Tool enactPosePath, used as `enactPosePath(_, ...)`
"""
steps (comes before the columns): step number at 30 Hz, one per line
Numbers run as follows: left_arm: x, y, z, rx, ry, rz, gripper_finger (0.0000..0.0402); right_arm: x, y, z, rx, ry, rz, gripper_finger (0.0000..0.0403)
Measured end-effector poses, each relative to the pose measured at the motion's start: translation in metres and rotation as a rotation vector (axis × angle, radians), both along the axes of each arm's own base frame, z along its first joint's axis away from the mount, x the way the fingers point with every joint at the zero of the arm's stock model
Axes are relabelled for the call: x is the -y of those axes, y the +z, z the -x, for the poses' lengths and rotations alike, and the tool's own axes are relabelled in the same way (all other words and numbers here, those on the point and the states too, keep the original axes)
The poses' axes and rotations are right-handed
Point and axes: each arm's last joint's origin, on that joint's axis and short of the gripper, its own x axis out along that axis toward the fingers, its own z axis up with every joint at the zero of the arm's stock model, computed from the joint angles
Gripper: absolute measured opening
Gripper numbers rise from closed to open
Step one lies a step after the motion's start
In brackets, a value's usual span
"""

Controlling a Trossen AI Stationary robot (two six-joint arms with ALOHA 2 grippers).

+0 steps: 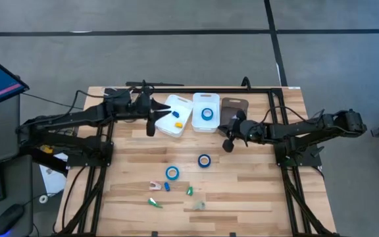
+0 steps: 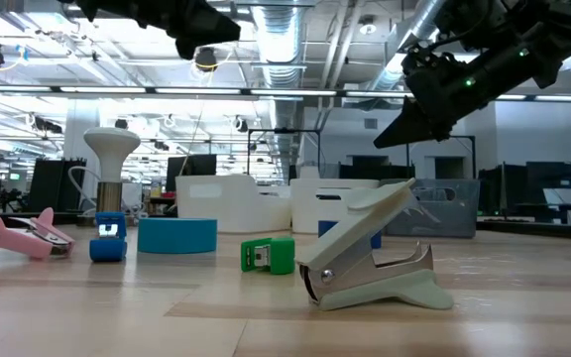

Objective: Pick and place Stapler, Stapler remover, tape
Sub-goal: Put the pink staple remover into the black bin

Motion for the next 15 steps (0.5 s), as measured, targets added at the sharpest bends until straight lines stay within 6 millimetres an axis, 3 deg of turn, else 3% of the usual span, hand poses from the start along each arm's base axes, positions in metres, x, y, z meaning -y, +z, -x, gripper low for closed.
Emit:
enactPosePath(3, 0.001, -0.001, 0.000, 0.003, -0.042, 0.056, 0.0076, 0.000, 0.000, 0.000, -0.016, 0.017, 0.031, 0.0000)
enactPosePath(9, 0.020, -0.010, -0.003, -0.106, -0.202, -0.042, 0.0051, -0.001, 0.000, 0.000, -0.011, 0.022, 0.027, 0.0000)
enactPosePath(12, 0.033, -0.017, -0.003, -0.187, -0.195, -0.058, 0.0014, -0.001, 0.001, 0.000, -0.008, 0.021, 0.027, 0.0000)
enactPosePath(15, 0.047, -0.028, 0.000, -0.325, -0.156, -0.107, 0.0005, -0.001, 0.001, 0.000, -0.008, 0.021, 0.027, 0.0000)
